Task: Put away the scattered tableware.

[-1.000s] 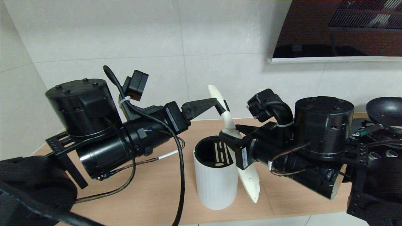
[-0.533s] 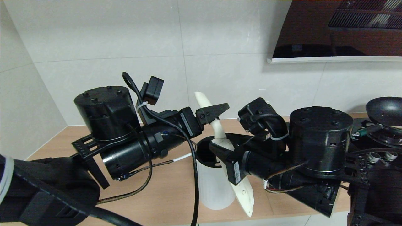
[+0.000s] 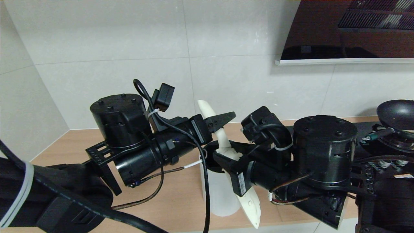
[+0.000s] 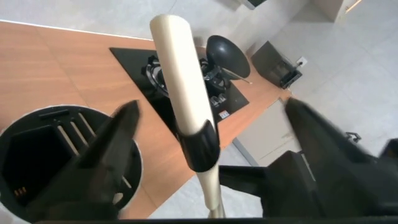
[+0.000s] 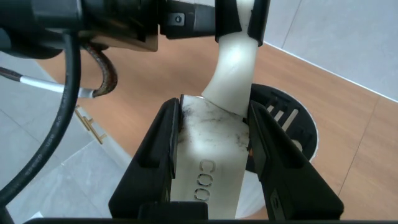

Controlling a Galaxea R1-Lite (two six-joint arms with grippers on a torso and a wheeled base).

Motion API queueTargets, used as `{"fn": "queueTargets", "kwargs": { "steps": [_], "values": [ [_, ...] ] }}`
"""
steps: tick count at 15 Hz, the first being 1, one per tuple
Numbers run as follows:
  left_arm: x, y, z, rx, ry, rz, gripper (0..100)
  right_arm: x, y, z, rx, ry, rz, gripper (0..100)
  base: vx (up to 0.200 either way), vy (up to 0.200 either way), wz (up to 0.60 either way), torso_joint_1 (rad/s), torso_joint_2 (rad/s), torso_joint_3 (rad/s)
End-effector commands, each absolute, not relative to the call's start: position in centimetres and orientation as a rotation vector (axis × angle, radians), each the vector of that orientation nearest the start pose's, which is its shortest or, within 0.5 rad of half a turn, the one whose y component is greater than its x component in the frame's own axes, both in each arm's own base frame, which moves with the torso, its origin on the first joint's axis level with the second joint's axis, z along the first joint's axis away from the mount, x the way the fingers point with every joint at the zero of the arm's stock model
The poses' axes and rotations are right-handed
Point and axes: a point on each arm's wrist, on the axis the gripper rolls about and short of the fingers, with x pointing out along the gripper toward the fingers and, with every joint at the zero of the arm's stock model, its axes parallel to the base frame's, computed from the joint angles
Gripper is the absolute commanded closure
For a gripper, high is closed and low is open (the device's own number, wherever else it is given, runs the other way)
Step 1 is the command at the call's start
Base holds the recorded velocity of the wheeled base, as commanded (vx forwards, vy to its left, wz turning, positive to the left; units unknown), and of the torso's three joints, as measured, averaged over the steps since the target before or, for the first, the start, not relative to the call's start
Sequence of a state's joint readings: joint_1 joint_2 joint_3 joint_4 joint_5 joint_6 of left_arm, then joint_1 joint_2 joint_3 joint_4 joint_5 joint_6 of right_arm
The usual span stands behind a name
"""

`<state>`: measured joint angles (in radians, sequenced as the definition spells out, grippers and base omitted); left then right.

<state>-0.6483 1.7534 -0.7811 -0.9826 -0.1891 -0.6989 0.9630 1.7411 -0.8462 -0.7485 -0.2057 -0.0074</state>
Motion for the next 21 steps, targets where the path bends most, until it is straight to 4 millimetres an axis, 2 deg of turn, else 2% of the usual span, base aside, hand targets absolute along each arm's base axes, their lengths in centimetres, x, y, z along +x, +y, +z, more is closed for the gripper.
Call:
{"fn": "queueTargets", "kwargs": {
  "steps": [1, 7, 11, 12, 14, 16, 17, 18, 20, 21],
  "values": [
    [25.0, -19.5, 19.5, -0.660, 0.281, -0.807, 100, 18.7, 26.0, 19.0, -0.092, 0.126, 0.757, 100, 0.000, 0.000, 0.00, 0.000, 0.00, 0.000],
    [24.9, -19.4, 19.9, -0.666, 0.257, -0.814, 100, 18.8, 26.1, 19.3, -0.075, 0.097, 0.753, 100, 0.000, 0.000, 0.00, 0.000, 0.00, 0.000],
    [24.5, -19.1, 21.1, -0.678, 0.196, -0.826, 100, 19.0, 26.1, 19.3, -0.071, 0.094, 0.744, 100, 0.000, 0.000, 0.00, 0.000, 0.00, 0.000],
    [24.3, -18.9, 21.4, -0.675, 0.182, -0.829, 100, 19.0, 26.1, 19.3, -0.071, 0.092, 0.736, 0, 0.000, 0.000, 0.00, 0.000, 0.00, 0.000],
    [24.2, -18.8, 22.2, -0.678, 0.148, -0.820, 100, 18.9, 26.0, 19.5, -0.066, 0.085, 0.734, 0, 0.000, 0.000, 0.00, 0.000, 0.00, 0.000],
    [23.5, -17.9, 25.4, -0.672, 0.054, -0.734, 100, 18.4, 25.2, 20.8, -0.030, 0.015, 0.703, 0, 0.000, 0.000, 0.00, 0.000, 0.00, 0.000],
    [23.3, -17.8, 26.0, -0.669, 0.046, -0.713, 100, 18.3, 24.9, 21.1, -0.025, 0.004, 0.701, 0, 0.000, 0.000, 0.00, 0.000, 0.00, 0.000],
    [23.0, -17.4, 27.7, -0.665, 0.020, -0.659, 100, 17.7, 23.8, 22.4, -0.003, -0.030, 0.693, 0, 0.000, 0.000, 0.00, 0.000, 0.00, 0.000],
    [23.0, -17.2, 29.2, -0.580, -0.006, -0.579, 100, 17.8, 21.4, 24.4, 0.002, -0.095, 0.638, 0, 0.000, 0.000, 0.00, 0.000, 0.00, 0.000],
    [23.2, -17.2, 29.5, -0.556, -0.016, -0.562, 100, 18.0, 21.0, 24.7, 0.005, -0.106, 0.624, 0, 0.000, 0.000, 0.00, 0.000, 0.00, 0.000]
  ]
}}
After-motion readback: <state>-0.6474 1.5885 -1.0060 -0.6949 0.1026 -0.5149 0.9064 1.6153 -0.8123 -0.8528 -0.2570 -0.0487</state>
